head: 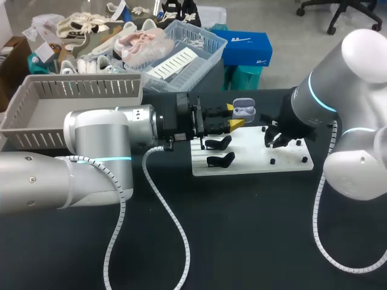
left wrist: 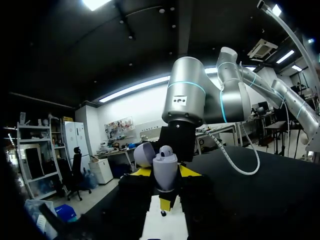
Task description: Pick up each earbud case from the left stands, insert the matching earbuds, close the lid, and place the case in the box.
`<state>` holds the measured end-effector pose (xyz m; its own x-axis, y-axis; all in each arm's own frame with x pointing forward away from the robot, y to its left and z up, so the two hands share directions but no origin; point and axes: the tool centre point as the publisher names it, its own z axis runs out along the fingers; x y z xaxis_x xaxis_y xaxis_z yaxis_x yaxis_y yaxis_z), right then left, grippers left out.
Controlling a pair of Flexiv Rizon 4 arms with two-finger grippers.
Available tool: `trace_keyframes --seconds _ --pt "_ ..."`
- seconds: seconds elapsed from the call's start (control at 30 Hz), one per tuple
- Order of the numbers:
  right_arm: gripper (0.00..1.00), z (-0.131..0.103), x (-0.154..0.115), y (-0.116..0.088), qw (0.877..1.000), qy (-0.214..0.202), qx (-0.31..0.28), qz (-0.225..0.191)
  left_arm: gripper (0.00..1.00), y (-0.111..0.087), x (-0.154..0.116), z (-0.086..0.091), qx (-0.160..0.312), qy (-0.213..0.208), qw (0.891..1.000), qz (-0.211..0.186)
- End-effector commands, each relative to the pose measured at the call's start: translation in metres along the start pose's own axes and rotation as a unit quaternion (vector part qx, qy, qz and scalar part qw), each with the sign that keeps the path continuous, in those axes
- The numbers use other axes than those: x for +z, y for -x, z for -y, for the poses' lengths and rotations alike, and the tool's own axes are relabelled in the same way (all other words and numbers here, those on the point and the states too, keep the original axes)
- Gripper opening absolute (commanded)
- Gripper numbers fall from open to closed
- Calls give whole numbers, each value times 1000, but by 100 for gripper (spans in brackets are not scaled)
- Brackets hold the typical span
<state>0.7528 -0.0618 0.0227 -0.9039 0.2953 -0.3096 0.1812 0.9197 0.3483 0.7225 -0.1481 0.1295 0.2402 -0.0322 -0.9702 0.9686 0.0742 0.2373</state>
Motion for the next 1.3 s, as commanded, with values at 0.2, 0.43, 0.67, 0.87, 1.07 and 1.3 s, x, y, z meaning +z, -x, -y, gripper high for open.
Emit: trace_keyframes --seconds 0.2,0.43,0.67,0.87,1.07,1.3 --pt "0 9 -16 -1 1000 0 9 19 0 0 0 0 1 2 1000 0" --pt "0 13 -38 -2 999 9 18 36 0 0 0 0 1 2 1000 0" --pt "0 14 -68 -19 999 7 12 44 0 0 0 0 1 2 1000 0" --pt "0 12 -105 -37 998 1 -2 55 0 0 0 0 1 2 1000 0" --pt "0 -1 -139 -48 998 9 -37 56 0 0 0 0 1 2 1000 0" --pt "0 -23 -160 -49 994 10 -102 49 0 0 0 0 1 2 1000 0"
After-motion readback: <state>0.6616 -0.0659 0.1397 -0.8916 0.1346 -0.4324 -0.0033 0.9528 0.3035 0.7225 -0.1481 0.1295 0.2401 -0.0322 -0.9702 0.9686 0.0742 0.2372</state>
